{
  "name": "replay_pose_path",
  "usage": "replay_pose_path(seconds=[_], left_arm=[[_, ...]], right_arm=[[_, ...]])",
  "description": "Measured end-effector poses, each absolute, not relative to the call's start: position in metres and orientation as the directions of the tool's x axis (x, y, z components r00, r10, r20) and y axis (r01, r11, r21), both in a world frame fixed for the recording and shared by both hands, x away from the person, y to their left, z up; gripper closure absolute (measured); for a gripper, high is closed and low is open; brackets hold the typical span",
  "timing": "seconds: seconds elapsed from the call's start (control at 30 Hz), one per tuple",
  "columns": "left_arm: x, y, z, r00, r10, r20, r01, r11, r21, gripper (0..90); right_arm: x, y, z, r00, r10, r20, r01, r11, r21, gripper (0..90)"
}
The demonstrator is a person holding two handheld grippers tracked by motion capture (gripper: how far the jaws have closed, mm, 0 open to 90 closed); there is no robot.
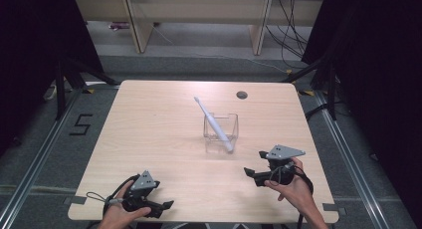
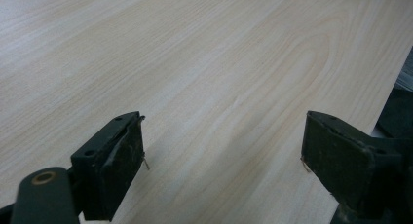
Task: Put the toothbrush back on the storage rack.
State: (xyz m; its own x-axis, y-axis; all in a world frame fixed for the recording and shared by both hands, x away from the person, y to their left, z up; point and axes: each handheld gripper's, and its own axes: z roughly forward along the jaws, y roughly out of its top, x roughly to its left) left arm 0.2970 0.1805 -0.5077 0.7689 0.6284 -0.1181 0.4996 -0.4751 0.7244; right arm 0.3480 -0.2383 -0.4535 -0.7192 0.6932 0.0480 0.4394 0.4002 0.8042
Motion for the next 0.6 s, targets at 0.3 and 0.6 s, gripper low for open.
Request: replay_pose_path(seconds=[0.3,0.6], left_arm=[[0.297,0.180,-0.508,0.768,0.630,-0.114,0.498,-0.477,0.724,14.9],[0.297,0.181,-0.508,0.771,0.627,-0.117,0.499,-0.478,0.723,14.9]], right_arm=[[0.341,-0.246,-0.457,-0.699,0.712,0.062,0.462,0.384,0.800,18.8],[0.335,-0.250,-0.466,-0.710,0.703,0.048,0.456,0.406,0.792,17.9]])
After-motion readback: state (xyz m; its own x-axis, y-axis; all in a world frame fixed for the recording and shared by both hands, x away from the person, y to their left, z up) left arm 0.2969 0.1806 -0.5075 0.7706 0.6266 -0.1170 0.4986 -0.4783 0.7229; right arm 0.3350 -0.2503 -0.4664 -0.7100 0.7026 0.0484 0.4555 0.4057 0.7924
